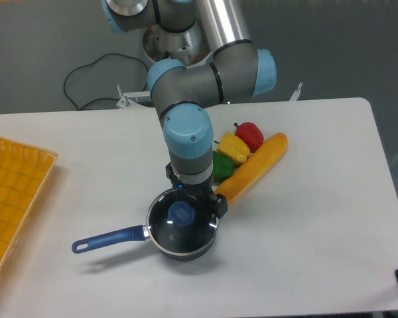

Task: Open the lid
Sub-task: 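Lower the gripper onto the blue knob of the glass lid, then close the gripper around the blue lid knob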

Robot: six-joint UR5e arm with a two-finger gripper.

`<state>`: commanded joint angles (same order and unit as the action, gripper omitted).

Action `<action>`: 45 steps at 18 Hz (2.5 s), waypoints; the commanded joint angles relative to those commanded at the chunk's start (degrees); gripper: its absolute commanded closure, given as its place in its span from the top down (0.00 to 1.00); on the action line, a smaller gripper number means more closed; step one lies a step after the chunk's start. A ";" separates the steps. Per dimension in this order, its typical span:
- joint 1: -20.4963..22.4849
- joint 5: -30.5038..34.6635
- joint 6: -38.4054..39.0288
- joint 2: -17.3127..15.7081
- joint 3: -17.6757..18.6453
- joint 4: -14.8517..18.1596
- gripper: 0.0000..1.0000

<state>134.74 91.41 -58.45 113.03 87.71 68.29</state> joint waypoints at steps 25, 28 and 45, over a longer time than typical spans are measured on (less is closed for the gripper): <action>-2.20 -0.18 1.67 1.85 0.35 -0.88 1.00; -2.29 -0.26 1.58 2.11 0.35 -0.88 1.00; -2.90 -1.05 1.32 2.29 0.62 -1.58 1.00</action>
<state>131.84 90.35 -57.13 115.31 88.33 66.71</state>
